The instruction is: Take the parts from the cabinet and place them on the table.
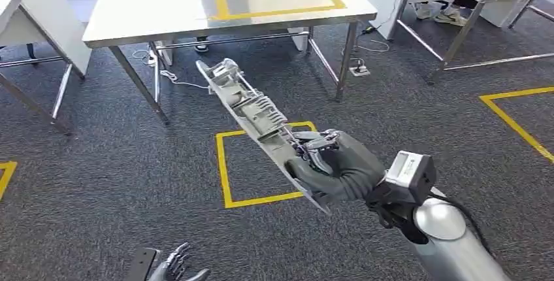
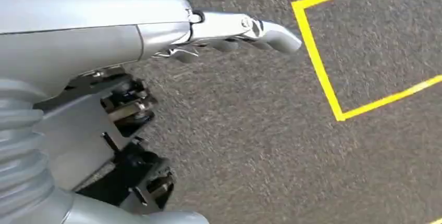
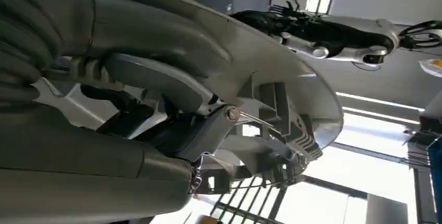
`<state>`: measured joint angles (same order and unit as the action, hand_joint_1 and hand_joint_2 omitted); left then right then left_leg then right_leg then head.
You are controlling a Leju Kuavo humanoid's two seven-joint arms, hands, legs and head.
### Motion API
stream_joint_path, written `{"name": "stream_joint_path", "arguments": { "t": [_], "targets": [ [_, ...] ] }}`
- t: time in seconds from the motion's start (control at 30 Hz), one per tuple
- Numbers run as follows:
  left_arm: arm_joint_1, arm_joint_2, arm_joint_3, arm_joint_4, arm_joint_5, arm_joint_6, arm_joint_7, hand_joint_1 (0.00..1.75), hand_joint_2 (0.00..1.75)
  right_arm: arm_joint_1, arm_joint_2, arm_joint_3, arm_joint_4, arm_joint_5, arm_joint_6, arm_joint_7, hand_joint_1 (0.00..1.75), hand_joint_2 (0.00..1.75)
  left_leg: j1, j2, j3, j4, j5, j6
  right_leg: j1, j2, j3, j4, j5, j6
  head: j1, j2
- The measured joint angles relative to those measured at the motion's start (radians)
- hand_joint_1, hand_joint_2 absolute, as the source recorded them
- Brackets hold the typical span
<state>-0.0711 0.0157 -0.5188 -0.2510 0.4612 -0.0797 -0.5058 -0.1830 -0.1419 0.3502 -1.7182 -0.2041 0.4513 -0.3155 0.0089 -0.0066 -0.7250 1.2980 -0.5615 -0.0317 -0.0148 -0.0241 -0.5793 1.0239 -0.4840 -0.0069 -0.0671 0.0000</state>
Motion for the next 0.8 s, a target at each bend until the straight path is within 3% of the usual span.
{"name": "stream_joint_path", "arguments": {
  "t": [0.07, 0.1, 0.13, 0.23, 0.3, 0.37, 0.4, 0.43, 0.47, 0.53, 0.6, 0.67, 0.7, 0.8],
  "targets": [
    [-0.006, 0.009, 0.0, -0.003, -0.011, 0.005, 0.012, 0.0, 1.75, 0.013, 0.001, -0.01, -0.001, 0.004, 0.0, -0.011, 1.75, 1.75, 0.0, 0.005, 0.098, -0.174, 0.082, 0.009, 0.0, -0.004, 0.005, 0.0, -0.005, 0.006, 0.0, 0.0],
    [-0.01, 0.013, 0.0, -0.006, -0.014, 0.008, 0.014, 0.0, 1.75, 0.015, 0.002, -0.012, -0.002, 0.007, 0.0, -0.013, 1.75, 1.75, -0.002, 0.018, 0.137, -0.25, 0.088, 0.016, 0.0, -0.006, 0.008, 0.0, -0.007, 0.01, 0.0, 0.0],
    [-0.016, 0.016, 0.0, -0.006, -0.014, 0.011, 0.016, 0.0, 1.75, 0.016, 0.003, -0.015, -0.005, 0.012, 0.002, -0.013, 1.75, 1.75, -0.009, 0.02, 0.144, -0.271, 0.072, 0.024, 0.007, -0.006, 0.006, 0.005, -0.011, 0.017, 0.0, 0.0],
    [-0.018, 0.019, 0.0, -0.007, -0.014, 0.017, 0.016, 0.0, 1.75, 0.015, 0.008, -0.017, -0.005, 0.016, 0.005, -0.015, 1.75, 1.75, -0.009, 0.014, 0.142, -0.273, 0.072, 0.045, 0.006, -0.007, 0.012, 0.009, 0.001, 0.036, 0.001, 0.0],
    [-0.019, 0.023, 0.0, -0.008, -0.018, 0.02, 0.015, 0.0, 1.75, 0.015, 0.011, -0.018, -0.005, 0.019, 0.005, -0.017, 1.75, 1.75, -0.004, 0.008, 0.162, -0.278, 0.076, 0.058, 0.001, 0.003, 0.005, 0.032, -0.018, 0.046, 0.001, 0.0],
    [-0.021, 0.023, 0.0, -0.01, -0.022, 0.02, 0.013, 0.0, 1.75, 0.014, 0.012, -0.018, -0.005, 0.019, 0.005, -0.02, 1.75, 1.75, -0.004, 0.002, 0.163, -0.278, 0.074, 0.064, 0.0, 0.013, -0.06, 0.15, -0.075, 0.052, 0.002, 0.0],
    [-0.02, 0.023, 0.0, -0.01, -0.022, 0.02, 0.013, 0.0, 1.75, 0.016, 0.012, -0.018, -0.005, 0.019, 0.005, -0.021, 1.75, 1.75, -0.004, 0.0, 0.163, -0.278, 0.071, 0.067, 0.001, 0.015, -0.109, 0.232, -0.108, 0.054, 0.002, 0.0],
    [-0.019, 0.023, 0.0, -0.01, -0.022, 0.02, 0.012, 0.0, 1.75, 0.018, 0.012, -0.018, -0.005, 0.019, 0.005, -0.022, 1.75, 1.75, -0.005, -0.002, 0.164, -0.277, 0.069, 0.068, 0.001, 0.016, -0.149, 0.292, -0.125, 0.055, 0.002, 0.0],
    [-0.019, 0.024, 0.0, -0.01, -0.022, 0.02, 0.011, 0.0, 1.75, 0.022, 0.012, -0.019, -0.005, 0.019, 0.005, -0.023, 1.75, 1.75, -0.005, -0.006, 0.167, -0.277, 0.066, 0.067, 0.0, 0.016, -0.172, 0.312, -0.116, 0.054, 0.002, 0.0],
    [-0.019, 0.025, 0.0, -0.01, -0.024, 0.02, 0.008, 0.0, 1.75, 0.026, 0.013, -0.021, -0.005, 0.021, 0.005, -0.024, 1.75, 1.75, -0.005, -0.014, 0.18, -0.277, 0.057, 0.064, 0.0, 0.016, -0.148, 0.224, -0.04, 0.052, 0.002, 0.0],
    [-0.019, 0.024, 0.0, -0.016, -0.035, 0.018, 0.006, 0.0, 1.75, 0.028, 0.015, -0.025, -0.005, 0.024, 0.005, -0.024, 1.75, 1.75, -0.005, -0.019, 0.198, -0.278, 0.042, 0.057, 0.0, 0.017, -0.069, 0.029, 0.078, 0.044, 0.002, 0.0],
    [-0.024, 0.025, 0.001, -0.016, -0.043, 0.013, 0.006, 0.0, 1.75, 0.028, 0.019, -0.027, -0.006, 0.026, 0.005, -0.026, 1.75, 1.75, -0.008, -0.021, 0.19, -0.278, 0.038, 0.044, 0.008, 0.021, -0.071, 0.011, 0.031, 0.029, 0.005, 0.0],
    [-0.022, 0.026, 0.001, -0.017, -0.047, 0.01, 0.007, 0.0, 1.75, 0.032, 0.021, -0.03, -0.008, 0.027, 0.005, -0.026, 1.75, 1.75, -0.008, -0.021, 0.191, -0.281, 0.033, 0.036, 0.01, 0.021, -0.071, 0.007, 0.051, 0.024, 0.005, 0.0],
    [-0.023, 0.027, 0.001, -0.019, -0.055, 0.008, 0.008, 0.0, 1.75, 0.038, 0.024, -0.034, -0.012, 0.03, 0.011, -0.025, 1.75, 1.75, -0.006, -0.014, 0.201, -0.258, 0.029, 0.019, 0.003, 0.02, -0.045, -0.002, 0.044, 0.005, 0.004, 0.0]
  ]
}}
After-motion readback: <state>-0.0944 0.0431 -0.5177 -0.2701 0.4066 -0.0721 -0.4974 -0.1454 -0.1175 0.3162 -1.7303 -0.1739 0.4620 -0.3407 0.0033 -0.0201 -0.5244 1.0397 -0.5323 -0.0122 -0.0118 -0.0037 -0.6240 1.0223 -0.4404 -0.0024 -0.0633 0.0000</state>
